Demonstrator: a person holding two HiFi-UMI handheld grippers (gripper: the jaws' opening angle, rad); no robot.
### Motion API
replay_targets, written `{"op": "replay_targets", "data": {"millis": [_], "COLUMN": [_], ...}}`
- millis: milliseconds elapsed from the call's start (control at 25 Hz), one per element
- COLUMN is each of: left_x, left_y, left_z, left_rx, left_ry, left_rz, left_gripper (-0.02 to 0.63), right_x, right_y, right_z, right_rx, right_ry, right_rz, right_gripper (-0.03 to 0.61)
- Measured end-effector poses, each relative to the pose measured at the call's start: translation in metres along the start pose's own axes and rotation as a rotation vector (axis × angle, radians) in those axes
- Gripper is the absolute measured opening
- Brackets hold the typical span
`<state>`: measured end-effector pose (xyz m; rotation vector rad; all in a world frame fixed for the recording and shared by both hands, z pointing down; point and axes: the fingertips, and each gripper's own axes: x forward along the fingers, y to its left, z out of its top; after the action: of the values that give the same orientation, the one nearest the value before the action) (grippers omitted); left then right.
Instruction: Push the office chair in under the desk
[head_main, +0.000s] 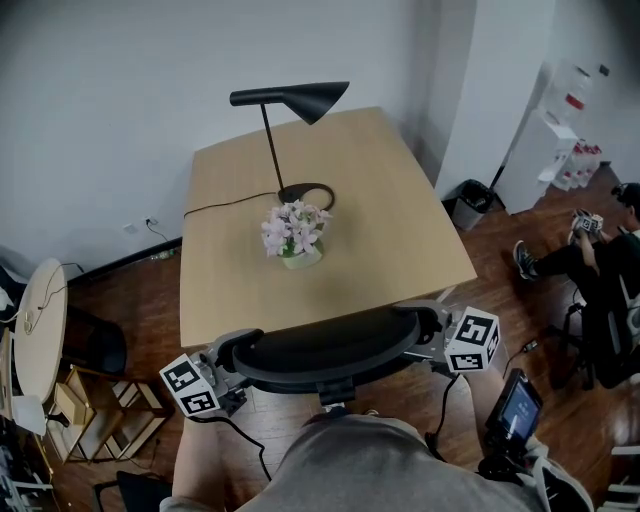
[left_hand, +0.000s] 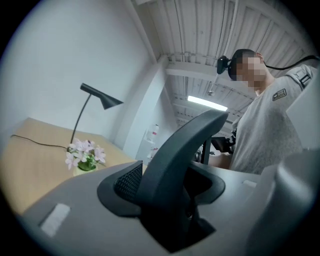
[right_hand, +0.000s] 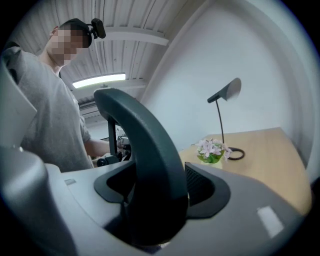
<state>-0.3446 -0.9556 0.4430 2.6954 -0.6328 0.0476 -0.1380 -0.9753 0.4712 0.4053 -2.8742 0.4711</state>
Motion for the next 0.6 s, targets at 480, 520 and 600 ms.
{"op": "replay_targets", "data": {"millis": [480,520,600], "left_x": [-0.079,-0.08,-0.081], "left_y": [-0.04,-0.047,-0.06], "left_z": [-0.03,-0.035,-0.041], "left_rx": [-0.009,-0.018,-0.027], "left_ry": [-0.159,-0.164,-0.172], "left_rz": [0.441,0.451,0.466], "left_gripper": [0.291,0.269,0.19], "right_x": [-0.077,-0.079,-0.081], "right_y": [0.01,0.014,0.024], "right_z": [-0.009,-0.012,-0.016], "right_rx": [-0.005,-0.005,-0.011], "right_ry": [-0.137,-0.139,-0.149], "right_rz": [-0.203,-0.213,-0.228], "right_gripper": [0.341,0.339,0.285]}}
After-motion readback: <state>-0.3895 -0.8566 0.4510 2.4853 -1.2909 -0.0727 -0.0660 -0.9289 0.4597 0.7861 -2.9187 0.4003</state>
